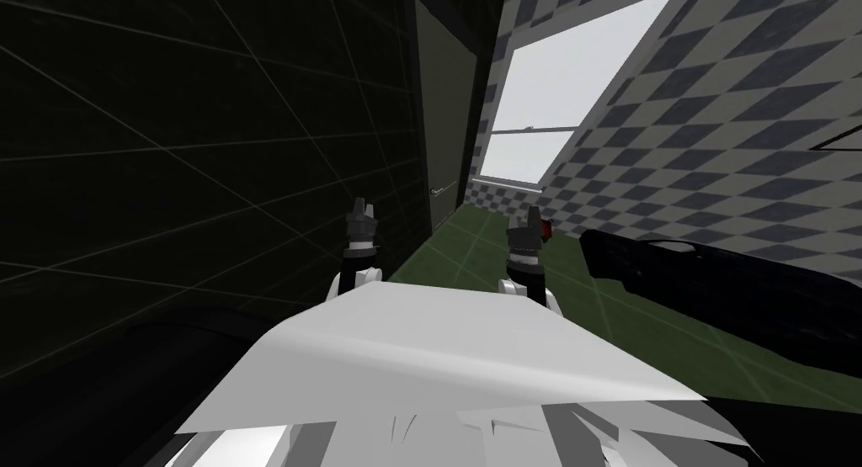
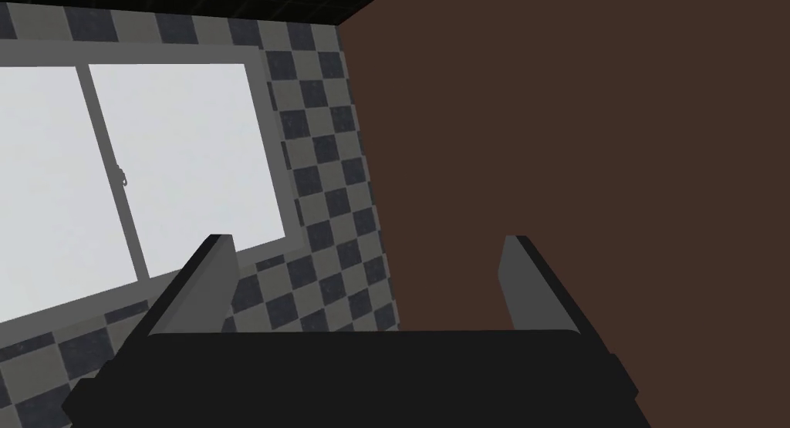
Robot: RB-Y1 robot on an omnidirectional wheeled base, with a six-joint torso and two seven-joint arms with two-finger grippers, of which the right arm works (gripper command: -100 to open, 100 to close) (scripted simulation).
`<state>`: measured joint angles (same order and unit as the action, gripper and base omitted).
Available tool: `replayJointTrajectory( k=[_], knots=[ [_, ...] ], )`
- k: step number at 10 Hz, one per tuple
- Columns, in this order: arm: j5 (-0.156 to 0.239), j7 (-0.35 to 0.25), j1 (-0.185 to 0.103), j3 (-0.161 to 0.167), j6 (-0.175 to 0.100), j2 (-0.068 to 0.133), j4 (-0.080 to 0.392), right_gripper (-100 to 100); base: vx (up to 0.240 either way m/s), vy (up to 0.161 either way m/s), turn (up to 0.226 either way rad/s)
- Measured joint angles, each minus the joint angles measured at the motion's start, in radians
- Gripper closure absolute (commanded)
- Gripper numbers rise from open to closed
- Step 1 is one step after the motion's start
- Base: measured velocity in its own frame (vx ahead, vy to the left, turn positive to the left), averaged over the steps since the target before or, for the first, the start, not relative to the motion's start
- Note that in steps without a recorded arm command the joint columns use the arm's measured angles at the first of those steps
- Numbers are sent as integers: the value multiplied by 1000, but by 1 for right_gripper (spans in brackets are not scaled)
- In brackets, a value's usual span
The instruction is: Pull the door open
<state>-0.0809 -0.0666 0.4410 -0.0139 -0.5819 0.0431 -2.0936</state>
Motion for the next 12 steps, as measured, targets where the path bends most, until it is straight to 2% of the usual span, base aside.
replayJointTrajectory(
  k=[3,7,12],
  knots=[
    [4,-4,-25,-1,-13,10,57,-100,79,-40,107],
    [11,-13,-61,0,-39,28,159,-100,112,-52,149],
    [18,-24,-101,2,-53,46,256,-100,91,-47,123]
  ],
)
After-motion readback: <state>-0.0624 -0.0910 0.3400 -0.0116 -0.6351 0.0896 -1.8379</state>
